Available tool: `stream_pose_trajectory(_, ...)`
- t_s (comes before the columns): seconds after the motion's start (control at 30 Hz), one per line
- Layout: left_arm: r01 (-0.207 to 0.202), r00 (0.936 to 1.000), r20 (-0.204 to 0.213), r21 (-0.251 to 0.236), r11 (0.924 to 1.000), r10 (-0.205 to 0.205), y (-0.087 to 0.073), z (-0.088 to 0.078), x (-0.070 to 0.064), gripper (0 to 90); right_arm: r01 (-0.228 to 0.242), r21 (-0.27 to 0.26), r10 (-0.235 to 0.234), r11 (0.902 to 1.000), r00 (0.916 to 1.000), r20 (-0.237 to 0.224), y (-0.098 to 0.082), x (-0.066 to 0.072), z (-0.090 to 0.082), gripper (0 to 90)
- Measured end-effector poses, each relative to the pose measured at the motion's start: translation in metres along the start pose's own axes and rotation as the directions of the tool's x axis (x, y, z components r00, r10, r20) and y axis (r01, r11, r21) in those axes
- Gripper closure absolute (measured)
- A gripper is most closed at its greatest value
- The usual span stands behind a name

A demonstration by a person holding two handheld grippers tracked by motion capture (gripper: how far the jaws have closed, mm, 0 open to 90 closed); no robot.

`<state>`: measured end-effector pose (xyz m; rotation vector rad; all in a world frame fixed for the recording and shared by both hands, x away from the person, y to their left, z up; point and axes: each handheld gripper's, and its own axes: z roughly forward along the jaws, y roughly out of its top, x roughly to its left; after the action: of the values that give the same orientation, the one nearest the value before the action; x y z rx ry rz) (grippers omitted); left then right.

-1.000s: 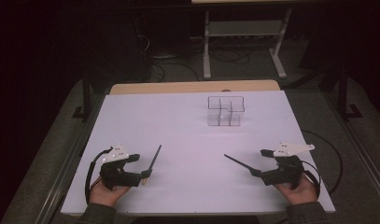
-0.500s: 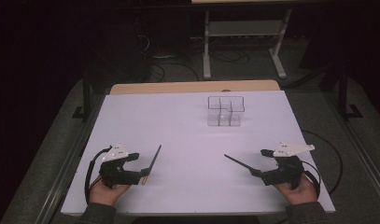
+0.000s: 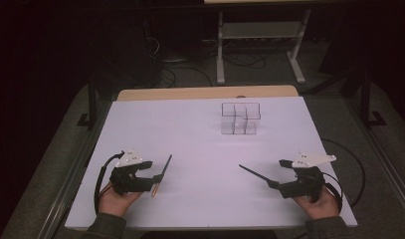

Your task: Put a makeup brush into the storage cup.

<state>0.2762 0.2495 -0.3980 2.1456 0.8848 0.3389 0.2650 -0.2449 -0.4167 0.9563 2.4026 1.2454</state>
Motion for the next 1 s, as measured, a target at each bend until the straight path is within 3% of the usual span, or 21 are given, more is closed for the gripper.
stream_pose_trajectory(0.17, 0.012, 0.9999, 0.002, 0.031, 0.9995, -0.012, 0.003, 0.003, 0.003, 38.5, -0.004, -0.003, 0.004, 1.0000, 1.0000, 0.000, 0.000, 0.000, 0.000, 15.6)
stream_pose_trajectory(0.27, 0.039, 0.9992, -0.001, 0.068, 0.9969, -0.039, 0.009, 0.008, 0.007, 42.5, -0.002, -0.002, 0.002, 1.0000, 1.0000, -0.001, 0.002, 0.000, 0.002, 15.5)
stream_pose_trajectory(0.57, 0.029, 0.9995, -0.011, 0.135, 0.9904, -0.028, 0.025, 0.018, 0.005, 47.5, -0.003, -0.001, 0.003, 1.0000, 1.0000, -0.002, 0.001, -0.001, 0.000, 15.2)
stream_pose_trajectory(0.6, 0.045, 0.9990, -0.010, 0.136, 0.9897, -0.044, 0.025, 0.019, 0.004, 48.1, -0.003, -0.004, 0.003, 1.0000, 1.0000, -0.002, 0.001, -0.002, 0.000, 15.1)
stream_pose_trajectory(0.7, 0.055, 0.9985, -0.005, 0.195, 0.9793, -0.055, 0.025, 0.029, 0.008, 49.3, -0.003, -0.003, 0.003, 1.0000, 1.0000, -0.005, 0.001, -0.002, 0.000, 15.1)
stream_pose_trajectory(0.73, 0.055, 0.9985, -0.005, 0.195, 0.9793, -0.055, 0.025, 0.029, 0.008, 49.5, -0.003, -0.003, 0.003, 1.0000, 1.0000, -0.005, 0.001, -0.002, 0.000, 15.1)
stream_pose_trajectory(0.93, 0.064, 0.9973, 0.018, 0.264, 0.9623, -0.071, 0.023, 0.040, 0.011, 54.5, 0.000, 0.001, 0.000, 1.0000, 1.0000, -0.004, 0.001, -0.002, -0.001, 14.9)
stream_pose_trajectory(0.97, 0.042, 0.9986, 0.017, 0.285, 0.9577, -0.049, 0.023, 0.042, 0.012, 56.4, -0.006, 0.000, 0.006, 1.0000, 1.0000, -0.002, 0.001, -0.002, -0.001, 14.7)
stream_pose_trajectory(1.0, 0.042, 0.9986, 0.017, 0.285, 0.9577, -0.049, 0.023, 0.042, 0.012, 57.2, -0.002, -0.003, 0.002, 1.0000, 1.0000, -0.002, 0.001, -0.003, -0.001, 14.7)
